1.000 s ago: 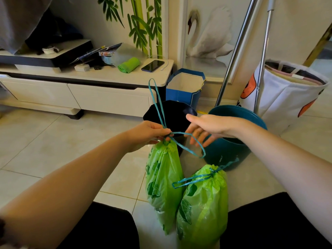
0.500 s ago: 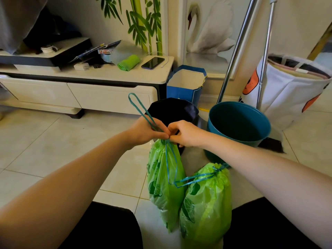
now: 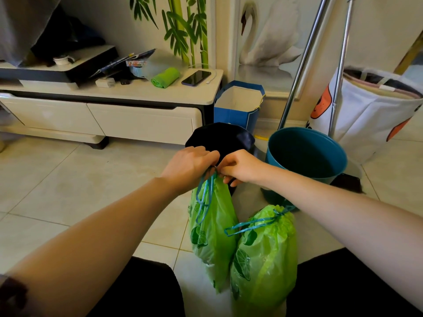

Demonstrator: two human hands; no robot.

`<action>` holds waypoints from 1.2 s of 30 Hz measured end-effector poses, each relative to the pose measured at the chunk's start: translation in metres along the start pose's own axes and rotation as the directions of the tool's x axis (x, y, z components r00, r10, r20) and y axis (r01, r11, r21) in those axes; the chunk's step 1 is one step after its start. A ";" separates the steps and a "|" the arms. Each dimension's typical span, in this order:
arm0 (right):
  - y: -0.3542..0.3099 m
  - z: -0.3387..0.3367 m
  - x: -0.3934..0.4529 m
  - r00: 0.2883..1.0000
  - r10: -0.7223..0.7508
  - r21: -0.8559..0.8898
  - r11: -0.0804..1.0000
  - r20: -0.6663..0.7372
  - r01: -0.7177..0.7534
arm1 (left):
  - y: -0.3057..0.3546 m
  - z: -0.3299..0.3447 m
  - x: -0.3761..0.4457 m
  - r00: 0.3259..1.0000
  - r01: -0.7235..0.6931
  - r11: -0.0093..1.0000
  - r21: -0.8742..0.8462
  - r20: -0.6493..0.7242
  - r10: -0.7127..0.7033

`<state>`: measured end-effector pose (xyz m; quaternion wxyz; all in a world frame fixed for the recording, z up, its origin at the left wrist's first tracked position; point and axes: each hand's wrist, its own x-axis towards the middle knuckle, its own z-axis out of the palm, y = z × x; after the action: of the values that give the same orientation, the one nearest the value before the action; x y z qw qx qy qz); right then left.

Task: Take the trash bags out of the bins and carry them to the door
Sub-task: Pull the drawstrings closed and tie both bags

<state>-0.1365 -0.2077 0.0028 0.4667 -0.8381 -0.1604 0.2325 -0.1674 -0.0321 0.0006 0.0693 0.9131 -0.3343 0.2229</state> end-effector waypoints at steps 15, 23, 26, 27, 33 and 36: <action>0.007 -0.014 -0.005 0.991 -0.136 -0.105 0.985 -0.007 0.135 | 0.001 -0.001 -0.001 0.998 0.063 0.971 -0.229 0.031 -0.057; -0.001 -0.006 -0.005 0.996 -0.061 0.044 0.997 -0.060 0.064 | 0.001 -0.001 -0.003 0.990 0.141 0.939 -0.314 0.073 -0.124; -0.004 -0.005 -0.004 0.993 -0.077 0.075 0.994 -0.089 0.084 | -0.001 -0.002 -0.003 0.989 0.143 0.940 -0.311 0.071 -0.127; -0.006 -0.004 -0.004 0.991 -0.087 0.080 0.992 -0.097 0.095 | -0.002 -0.002 -0.004 0.989 0.144 0.940 -0.309 0.071 -0.128; -0.011 -0.003 -0.002 0.989 -0.097 0.066 0.992 -0.108 0.105 | 0.002 -0.005 -0.004 0.991 0.125 0.946 -0.299 0.090 -0.102; -0.010 -0.004 -0.001 1.000 -0.012 0.098 0.995 -0.015 0.013 | 0.004 -0.005 -0.004 0.989 0.133 0.940 -0.313 0.097 -0.107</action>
<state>-0.1358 -0.2055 0.0138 0.5097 -0.8150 -0.1505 0.2310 -0.1743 -0.0315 0.0034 0.2160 0.9167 -0.3121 0.1251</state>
